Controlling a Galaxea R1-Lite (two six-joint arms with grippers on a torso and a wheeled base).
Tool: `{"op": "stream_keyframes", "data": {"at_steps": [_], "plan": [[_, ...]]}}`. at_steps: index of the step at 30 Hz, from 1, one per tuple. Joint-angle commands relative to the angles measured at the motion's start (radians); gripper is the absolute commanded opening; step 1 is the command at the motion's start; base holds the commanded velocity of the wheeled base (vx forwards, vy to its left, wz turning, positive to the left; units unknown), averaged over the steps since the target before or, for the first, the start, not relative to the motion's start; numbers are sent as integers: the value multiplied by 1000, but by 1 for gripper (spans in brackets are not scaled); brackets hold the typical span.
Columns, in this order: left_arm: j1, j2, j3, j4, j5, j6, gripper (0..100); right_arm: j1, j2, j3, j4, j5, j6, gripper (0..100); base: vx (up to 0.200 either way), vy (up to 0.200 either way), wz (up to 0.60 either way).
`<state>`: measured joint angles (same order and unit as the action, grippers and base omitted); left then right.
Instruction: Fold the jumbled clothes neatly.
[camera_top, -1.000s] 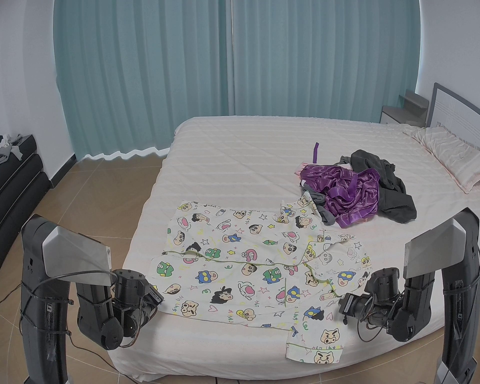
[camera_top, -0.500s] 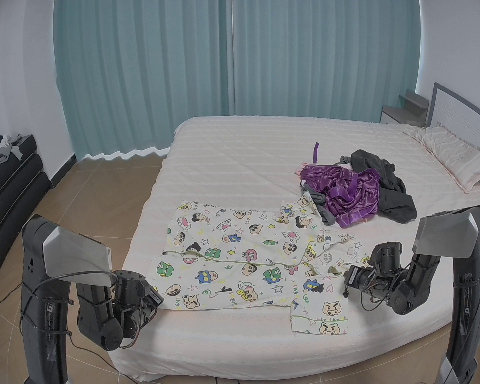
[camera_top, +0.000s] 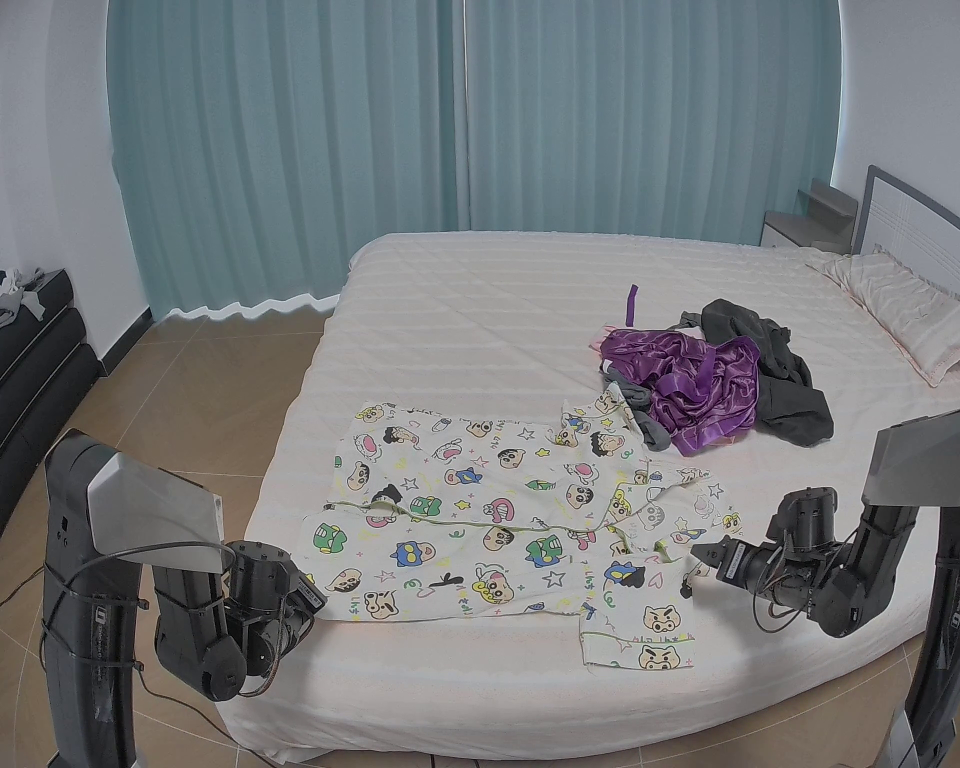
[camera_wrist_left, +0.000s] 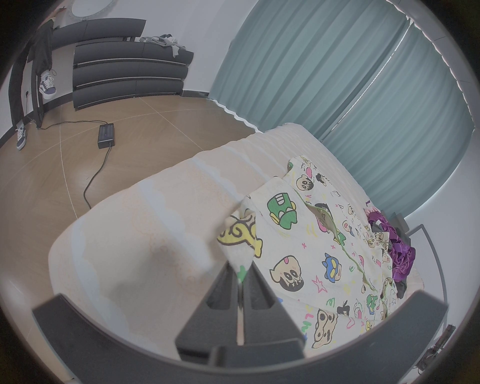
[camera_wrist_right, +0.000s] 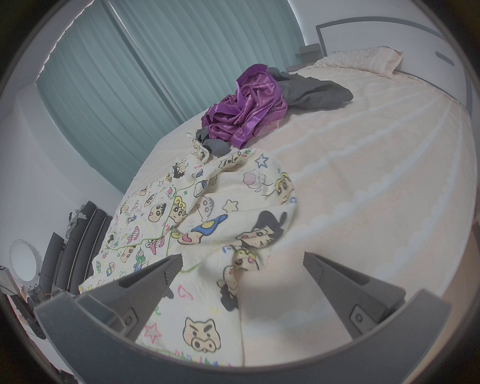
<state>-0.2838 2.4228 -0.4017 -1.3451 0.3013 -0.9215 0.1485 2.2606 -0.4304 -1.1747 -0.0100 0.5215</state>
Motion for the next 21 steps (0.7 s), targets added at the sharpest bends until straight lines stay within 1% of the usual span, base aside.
{"op": "stream_keyframes", "data": {"at_steps": [1,4,6,7,9,10,11,12,14,16,17,21], "plan": [[0,1,0,0,-1,0,0,-53,-118,84,-6,16,14,100,0,0,0],[0,1,0,0,-1,0,0,-40,-136,141,-10,31,40,100,0,0,0],[0,1,0,0,-1,0,0,2,-139,177,-13,56,48,100,0,0,0],[0,1,0,0,-1,0,0,40,-131,203,-13,61,58,100,0,0,0],[0,1,0,0,-1,0,0,77,-118,216,-13,56,71,100,0,0,0],[0,1,0,0,-1,0,0,114,-96,220,-13,54,91,100,0,0,0],[0,1,0,0,-1,0,0,114,-96,220,-13,54,91,100,0,0,0],[0,1,0,0,-1,0,0,163,-62,220,-13,41,130,100,0,0,0],[0,1,0,0,-1,0,0,221,-23,214,-14,4,178,100,0,0,0],[0,1,0,0,-1,0,0,255,4,213,-14,-18,199,100,0,0,0],[0,1,0,0,-1,0,0,286,25,213,-25,-34,213,100,0,0,0],[0,1,0,0,-1,0,0,296,51,216,-65,-44,215,100,0,0,0]]}}
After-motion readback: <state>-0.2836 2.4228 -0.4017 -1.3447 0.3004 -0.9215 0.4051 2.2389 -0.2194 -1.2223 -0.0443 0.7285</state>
